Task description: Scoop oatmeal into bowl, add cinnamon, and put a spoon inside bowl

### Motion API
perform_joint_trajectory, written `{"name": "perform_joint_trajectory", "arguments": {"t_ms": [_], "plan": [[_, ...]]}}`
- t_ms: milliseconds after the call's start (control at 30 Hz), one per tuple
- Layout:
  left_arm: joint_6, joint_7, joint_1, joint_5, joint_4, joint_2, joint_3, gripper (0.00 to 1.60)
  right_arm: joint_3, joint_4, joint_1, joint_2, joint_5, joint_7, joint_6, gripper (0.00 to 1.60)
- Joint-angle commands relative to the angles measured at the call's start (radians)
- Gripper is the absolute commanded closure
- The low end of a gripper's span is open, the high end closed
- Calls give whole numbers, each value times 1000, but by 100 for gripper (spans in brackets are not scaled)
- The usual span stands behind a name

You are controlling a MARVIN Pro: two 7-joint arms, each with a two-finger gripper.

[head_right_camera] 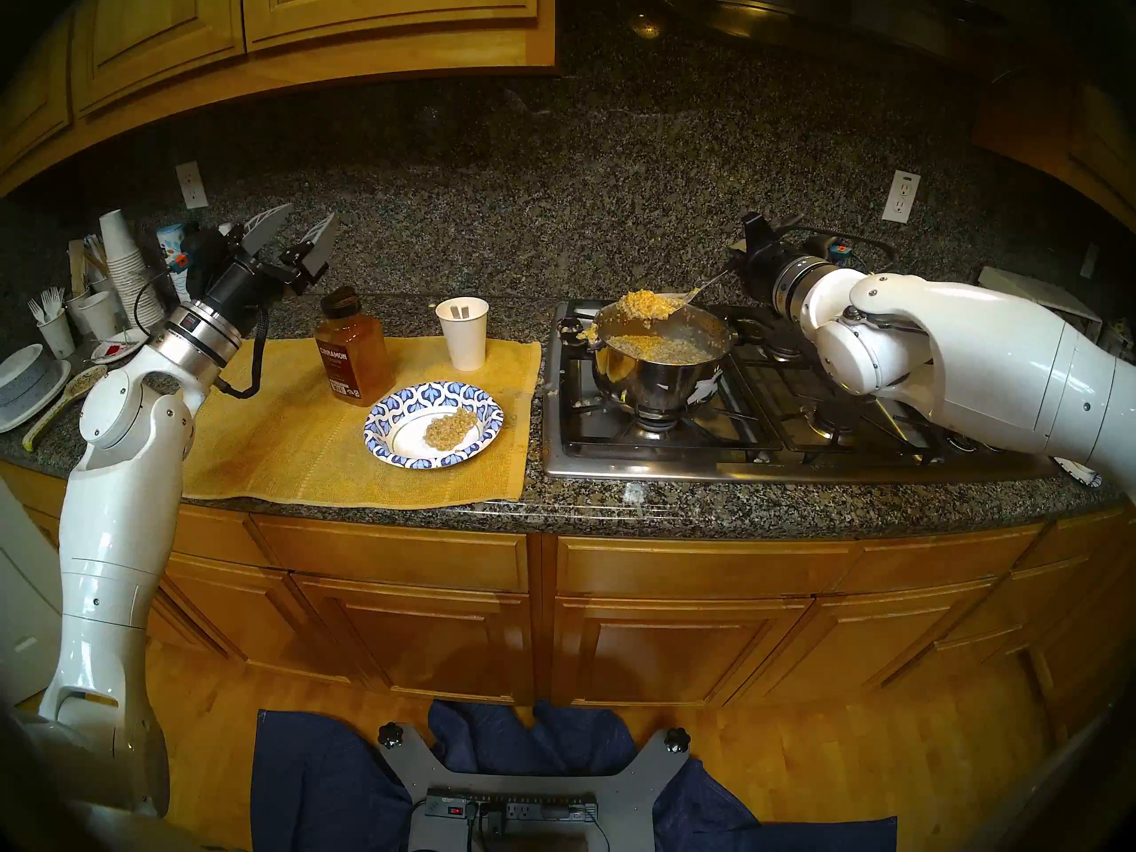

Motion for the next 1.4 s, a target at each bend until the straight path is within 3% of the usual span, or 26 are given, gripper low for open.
{"name": "perform_joint_trajectory", "arguments": {"t_ms": [0, 1200, 1367], "plan": [[-11, -1, -34, -8, -23, 0, -6, 0, 34, 9, 46, 6, -12, 14, 1, 160], [-11, -1, -33, -8, -23, 1, -6, 0, 40, -21, 69, 5, -14, 6, -6, 160], [-10, -1, -32, -8, -24, 1, -6, 0, 53, -27, 81, -32, -11, 5, -7, 160]]}}
